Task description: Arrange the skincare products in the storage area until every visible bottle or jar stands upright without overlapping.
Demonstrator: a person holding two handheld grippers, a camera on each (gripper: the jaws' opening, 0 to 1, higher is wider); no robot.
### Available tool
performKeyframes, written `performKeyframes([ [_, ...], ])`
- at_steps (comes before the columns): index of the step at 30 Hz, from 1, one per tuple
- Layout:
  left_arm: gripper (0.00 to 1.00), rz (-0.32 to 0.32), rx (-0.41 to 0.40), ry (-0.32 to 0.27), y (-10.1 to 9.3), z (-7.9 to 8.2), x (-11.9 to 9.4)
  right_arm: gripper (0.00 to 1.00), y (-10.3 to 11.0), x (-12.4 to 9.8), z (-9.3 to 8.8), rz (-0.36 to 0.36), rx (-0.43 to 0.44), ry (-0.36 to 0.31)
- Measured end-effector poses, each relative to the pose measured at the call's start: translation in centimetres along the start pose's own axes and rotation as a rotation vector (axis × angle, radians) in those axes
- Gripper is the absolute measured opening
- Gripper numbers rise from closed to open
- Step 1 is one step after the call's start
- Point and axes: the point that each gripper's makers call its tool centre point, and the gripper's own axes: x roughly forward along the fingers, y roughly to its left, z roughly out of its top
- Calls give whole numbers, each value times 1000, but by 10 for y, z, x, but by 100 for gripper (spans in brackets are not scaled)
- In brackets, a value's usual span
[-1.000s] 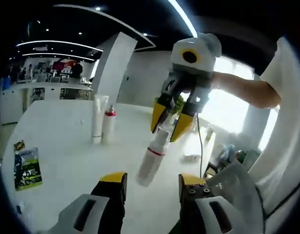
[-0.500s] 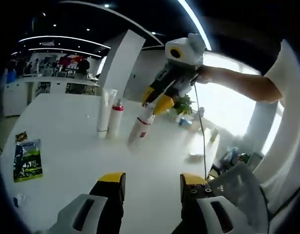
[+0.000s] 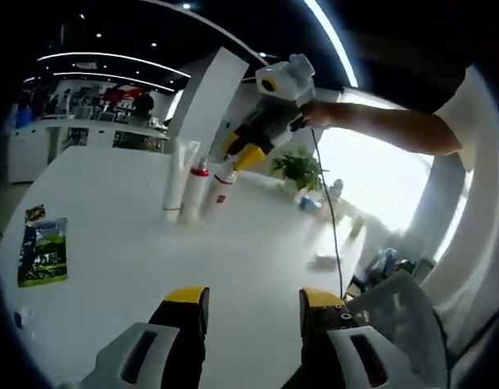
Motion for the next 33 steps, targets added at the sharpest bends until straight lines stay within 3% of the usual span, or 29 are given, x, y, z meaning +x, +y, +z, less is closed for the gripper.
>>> performKeyframes([
  [14,47,3,-4,14,-3,-4,1,18,-33,37,1,28,3,12],
  [22,47,29,-30,15,7,-6,0,18,-48,54,0,35,-15,31],
  [33,47,48,-34,17,11,-7,-1,19,-52,75,-8,58,-7,62],
])
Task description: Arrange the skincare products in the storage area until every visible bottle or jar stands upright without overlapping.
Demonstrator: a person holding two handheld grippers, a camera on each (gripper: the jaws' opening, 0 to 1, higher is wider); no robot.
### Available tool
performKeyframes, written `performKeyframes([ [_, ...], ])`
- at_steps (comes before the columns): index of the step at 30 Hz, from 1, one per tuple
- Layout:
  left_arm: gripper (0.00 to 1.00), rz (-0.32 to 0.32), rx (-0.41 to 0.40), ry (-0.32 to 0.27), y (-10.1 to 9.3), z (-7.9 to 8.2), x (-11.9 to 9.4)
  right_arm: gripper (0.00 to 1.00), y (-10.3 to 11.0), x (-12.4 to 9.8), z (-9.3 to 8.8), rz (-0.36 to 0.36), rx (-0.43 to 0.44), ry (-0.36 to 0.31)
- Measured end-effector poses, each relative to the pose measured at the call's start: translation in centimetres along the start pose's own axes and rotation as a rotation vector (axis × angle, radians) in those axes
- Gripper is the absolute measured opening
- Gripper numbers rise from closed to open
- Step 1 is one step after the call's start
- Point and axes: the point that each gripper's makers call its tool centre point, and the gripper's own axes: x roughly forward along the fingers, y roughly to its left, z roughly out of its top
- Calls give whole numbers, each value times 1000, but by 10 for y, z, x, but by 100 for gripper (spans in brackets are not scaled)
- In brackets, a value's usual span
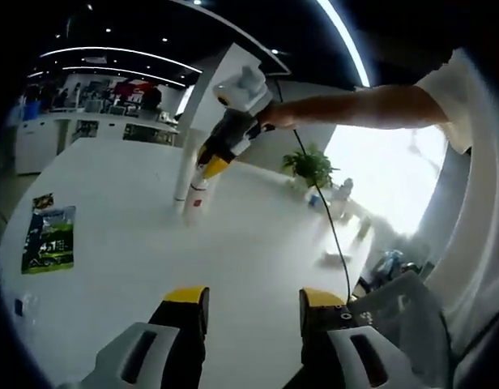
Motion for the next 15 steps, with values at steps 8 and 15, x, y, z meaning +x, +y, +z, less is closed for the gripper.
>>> performKeyframes([
  [8,46,5,4,14,2,-3,0,19,-8,3,4,-16,3,-10],
  [15,46,5,6,21,0,-3,1,20,-13,3,-4,-25,6,-1],
])
